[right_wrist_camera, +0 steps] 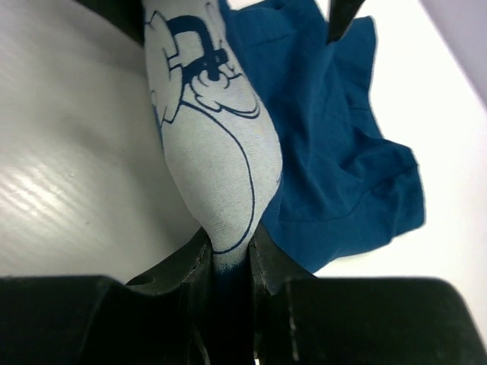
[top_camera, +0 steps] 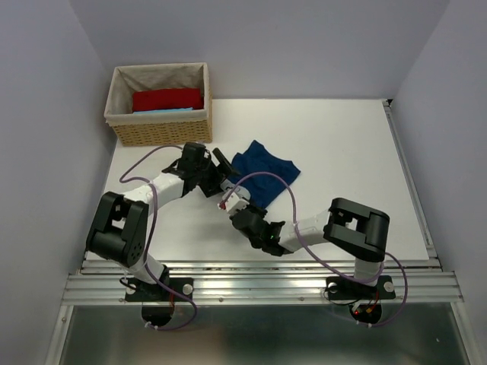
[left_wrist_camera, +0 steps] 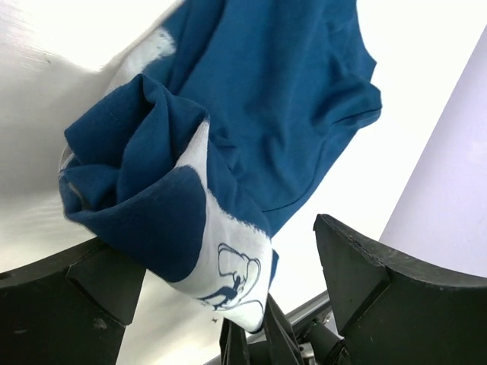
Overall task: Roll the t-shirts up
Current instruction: Roll the T-shirt to the center of the board.
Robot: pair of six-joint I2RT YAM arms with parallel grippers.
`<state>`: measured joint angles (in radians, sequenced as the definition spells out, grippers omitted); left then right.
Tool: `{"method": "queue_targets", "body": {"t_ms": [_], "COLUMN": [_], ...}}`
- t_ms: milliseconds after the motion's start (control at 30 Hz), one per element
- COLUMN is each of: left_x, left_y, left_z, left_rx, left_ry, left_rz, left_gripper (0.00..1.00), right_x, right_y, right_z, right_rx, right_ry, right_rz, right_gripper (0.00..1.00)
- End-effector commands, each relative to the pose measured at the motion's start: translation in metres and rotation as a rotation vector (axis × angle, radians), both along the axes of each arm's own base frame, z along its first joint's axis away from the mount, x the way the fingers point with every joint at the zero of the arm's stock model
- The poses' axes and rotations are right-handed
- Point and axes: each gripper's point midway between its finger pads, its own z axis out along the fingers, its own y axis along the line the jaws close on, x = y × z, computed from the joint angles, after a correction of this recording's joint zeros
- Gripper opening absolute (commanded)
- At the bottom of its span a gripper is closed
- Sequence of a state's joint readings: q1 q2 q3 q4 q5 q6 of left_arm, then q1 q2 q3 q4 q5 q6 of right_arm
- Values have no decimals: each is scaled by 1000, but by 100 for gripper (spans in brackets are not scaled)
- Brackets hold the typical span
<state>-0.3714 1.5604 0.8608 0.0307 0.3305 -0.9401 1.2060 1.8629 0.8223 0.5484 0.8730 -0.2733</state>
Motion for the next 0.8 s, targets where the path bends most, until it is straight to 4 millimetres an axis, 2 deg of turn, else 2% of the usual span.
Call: {"method": "queue_targets", "body": {"t_ms": [0,167,233,300,500,533,767], "left_x": [5,4,5,5,3,2,1], "left_y": [11,23,28,28,31,31,38], "left_z": [29,37,42,48,57,58,63], "left_rx": [17,33,31,26,20,20,26], "left_ry": [-95,-111,-122,-134,-151,-151,-164], "left_rz": [2,15,16,10,4,6,19], "left_gripper": [98,98,98,98,98,98,98], "right_x": [-4,1,1,8,10,17,17], "right_y": [20,21,27,24,31,30,36], "right_z": [11,11,8,9,10,14,14], "right_rx": [166,218,270,304,406,435,540], "right_ry": [145,256,333,370,507,519,712], "right_rz": [53,78,105,101,141,131,194], "right_gripper": [1,1,1,1,1,1,1]}}
